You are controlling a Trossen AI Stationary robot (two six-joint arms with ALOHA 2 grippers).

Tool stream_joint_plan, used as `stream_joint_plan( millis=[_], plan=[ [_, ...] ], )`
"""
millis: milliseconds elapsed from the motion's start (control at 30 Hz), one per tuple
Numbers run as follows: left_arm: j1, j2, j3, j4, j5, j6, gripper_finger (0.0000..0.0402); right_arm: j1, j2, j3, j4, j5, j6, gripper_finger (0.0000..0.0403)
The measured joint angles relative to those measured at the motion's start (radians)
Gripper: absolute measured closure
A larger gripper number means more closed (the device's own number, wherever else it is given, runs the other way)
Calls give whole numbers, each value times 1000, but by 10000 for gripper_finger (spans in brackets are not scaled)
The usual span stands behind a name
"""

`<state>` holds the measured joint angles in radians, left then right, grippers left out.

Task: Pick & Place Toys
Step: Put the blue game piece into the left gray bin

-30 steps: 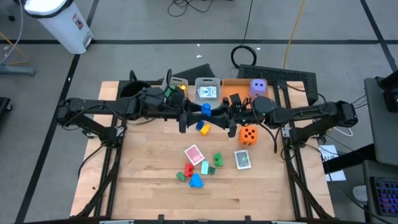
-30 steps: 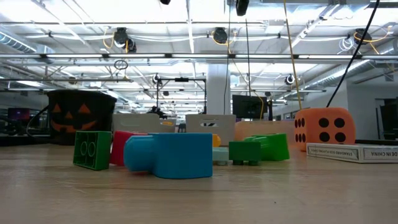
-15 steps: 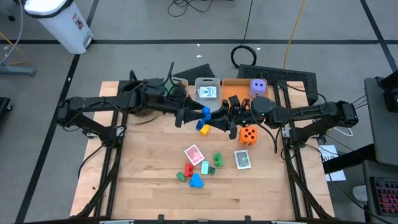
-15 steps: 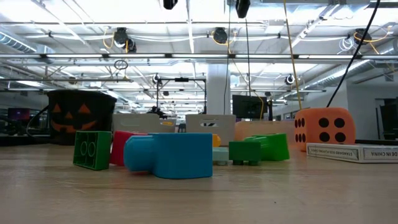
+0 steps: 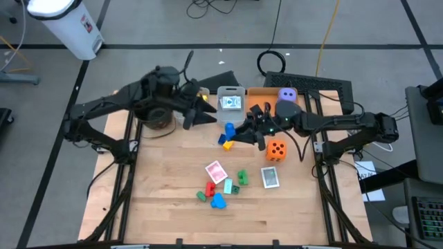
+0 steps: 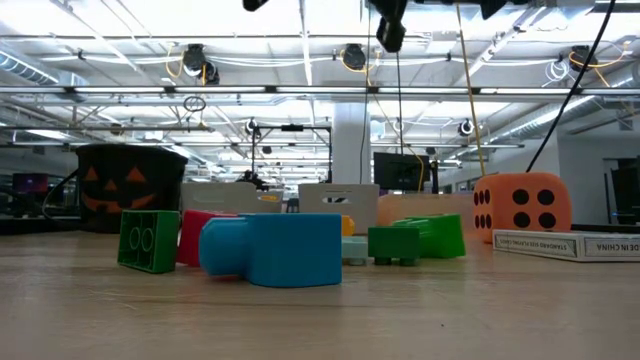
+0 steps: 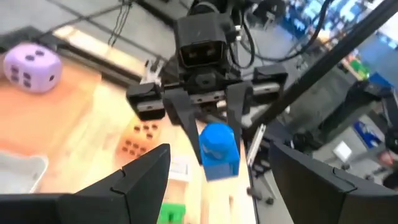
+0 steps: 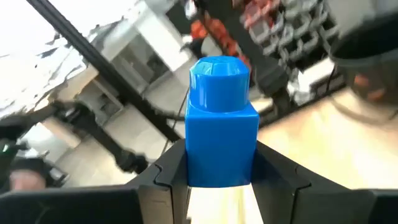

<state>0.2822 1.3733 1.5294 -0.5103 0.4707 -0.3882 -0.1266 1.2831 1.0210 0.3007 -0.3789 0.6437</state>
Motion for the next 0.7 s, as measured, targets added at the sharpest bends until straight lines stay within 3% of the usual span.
stream_joint_plan(
  millis=[300,433,700],
  plan=[
    [73,147,145,-379,202,182,123,-61,8,0,-99,-108,0,279],
    [77,229,185,-430,215,272,124,-62,31,0,-105,-125,4,279],
    [69,363,293,-440,322,289,124,-25,97,0,-78,-208,33,279]
  ],
)
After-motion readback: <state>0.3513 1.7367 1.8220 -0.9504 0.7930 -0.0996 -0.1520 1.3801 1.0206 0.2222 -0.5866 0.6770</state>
